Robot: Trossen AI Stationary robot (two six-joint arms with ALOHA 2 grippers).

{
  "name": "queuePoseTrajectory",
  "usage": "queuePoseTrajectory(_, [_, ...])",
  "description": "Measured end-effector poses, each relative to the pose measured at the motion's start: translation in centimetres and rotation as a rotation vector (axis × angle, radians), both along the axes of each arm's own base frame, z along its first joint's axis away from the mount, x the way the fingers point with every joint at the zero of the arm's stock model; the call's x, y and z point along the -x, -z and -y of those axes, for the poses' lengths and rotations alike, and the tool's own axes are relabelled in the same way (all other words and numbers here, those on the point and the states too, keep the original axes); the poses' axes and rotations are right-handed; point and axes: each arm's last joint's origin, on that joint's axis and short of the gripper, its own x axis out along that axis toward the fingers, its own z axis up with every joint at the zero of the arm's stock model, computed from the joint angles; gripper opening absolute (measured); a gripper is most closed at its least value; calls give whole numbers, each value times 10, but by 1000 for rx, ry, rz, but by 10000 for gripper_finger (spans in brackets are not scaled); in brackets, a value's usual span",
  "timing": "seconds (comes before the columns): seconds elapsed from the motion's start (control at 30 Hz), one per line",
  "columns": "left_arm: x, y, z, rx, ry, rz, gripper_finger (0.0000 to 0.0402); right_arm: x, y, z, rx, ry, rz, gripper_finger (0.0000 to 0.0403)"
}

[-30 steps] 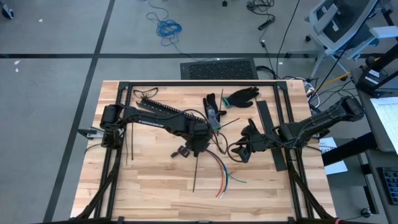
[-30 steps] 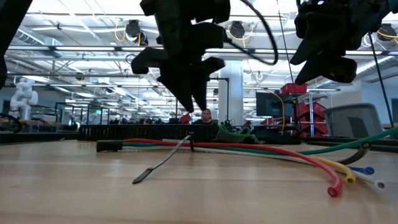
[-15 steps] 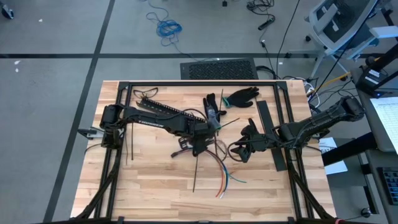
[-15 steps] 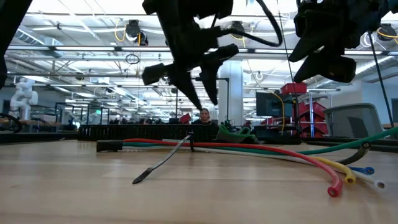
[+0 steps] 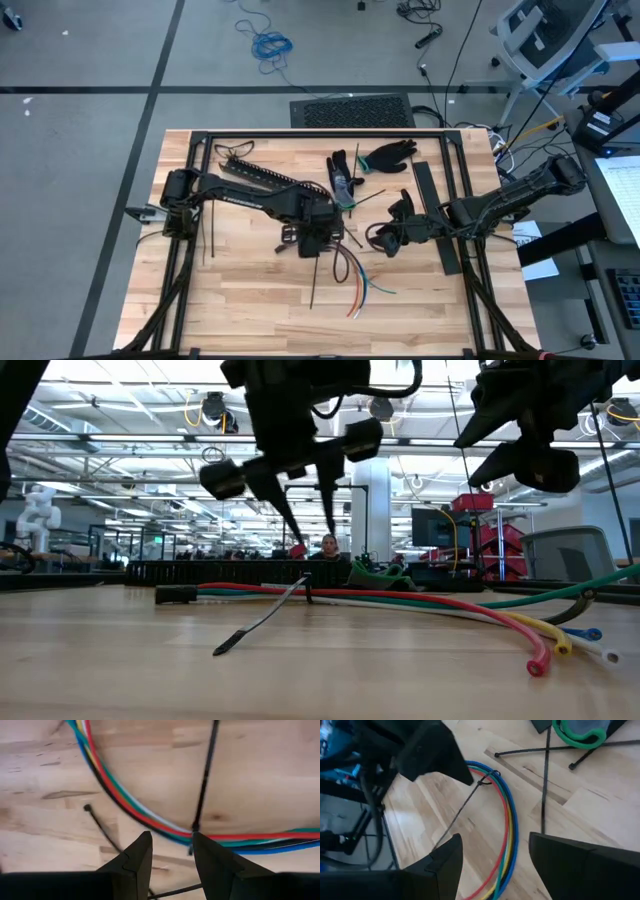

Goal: Ziptie cables
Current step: Wrap the cable wires with the black zip tie

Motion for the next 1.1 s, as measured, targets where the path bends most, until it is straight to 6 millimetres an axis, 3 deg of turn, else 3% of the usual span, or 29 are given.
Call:
queuePoseTrajectory(0.2, [-8, 0, -5, -18, 51, 76, 138, -5, -7, -1, -26, 3, 82, 215])
queuePoseTrajectory(0.5, [-6, 31, -20, -26, 14, -99, 138, -6, -10, -2, -12, -11, 114, 215])
queuePoseTrajectory(1.1, [-7, 36, -20, -3, 50, -85, 127, -7, -10, 0, 41, -10, 117, 215])
